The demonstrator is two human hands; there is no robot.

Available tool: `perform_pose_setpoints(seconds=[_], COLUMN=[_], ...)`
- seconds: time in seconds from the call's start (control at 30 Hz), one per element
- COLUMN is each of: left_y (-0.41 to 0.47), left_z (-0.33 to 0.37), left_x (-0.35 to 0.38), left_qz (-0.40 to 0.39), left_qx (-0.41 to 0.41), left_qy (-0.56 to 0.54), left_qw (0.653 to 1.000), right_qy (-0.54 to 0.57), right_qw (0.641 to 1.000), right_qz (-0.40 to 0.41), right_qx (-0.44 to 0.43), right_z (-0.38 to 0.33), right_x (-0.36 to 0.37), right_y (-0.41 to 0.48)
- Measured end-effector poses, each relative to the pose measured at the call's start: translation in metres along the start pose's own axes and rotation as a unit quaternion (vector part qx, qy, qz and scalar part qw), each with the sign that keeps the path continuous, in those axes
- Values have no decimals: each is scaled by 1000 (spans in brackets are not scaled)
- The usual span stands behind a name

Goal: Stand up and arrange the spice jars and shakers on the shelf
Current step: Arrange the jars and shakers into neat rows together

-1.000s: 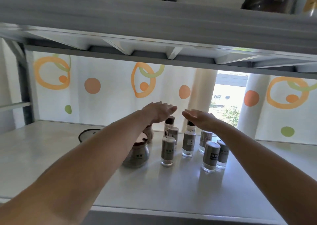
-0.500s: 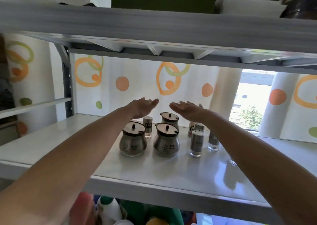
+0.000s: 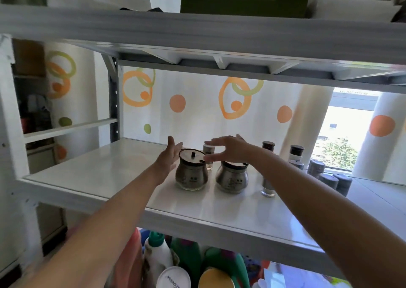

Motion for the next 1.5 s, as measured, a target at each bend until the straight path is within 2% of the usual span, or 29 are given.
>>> perform_pose_setpoints(seconds=[0.1,0.23,0.5,0.63,0.8,1.03,1.27,1.5], left_y=[-14,-26,-46,-53,-66,-83,-100,-101], left_z=[-15,-5,8,10,14,18,28,28], left_x=[6,10,8,17,32,56,95,97], left_qz=[-13,-35,-98,-119,-122,-127,-86,-58], left_qx=[-14,-5,23,27,29,38,82,99], left_qy=[-61,-27,24,33,31,53,30,43], left_qw=[998,999,995,992,992,990,992,992], right_qy=[-52,-79,51,83,151,181,213,273], right_qw=[998,996,997,995,985,980,975,961], right_qz=[-8,24,54,63,80,76,58,35], right_qx=[-34,-27,-4,5,14,14,34,28], right_z=[-20,-33,-30,-26,-11,12,45,51], right_x=[26,39,35,31,32,26,21,22], right_y=[1,2,-21,-42,-54,-81,-102,-108])
Point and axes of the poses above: each hand's wrist, its own y-axis towards the middle knuckle, its own x-axis out of the palm, z = x × y, the point moved 7 cm from there along y, towards the middle knuckle, and after that the axes turned 14 degrees about x, right-handed, at the moved point
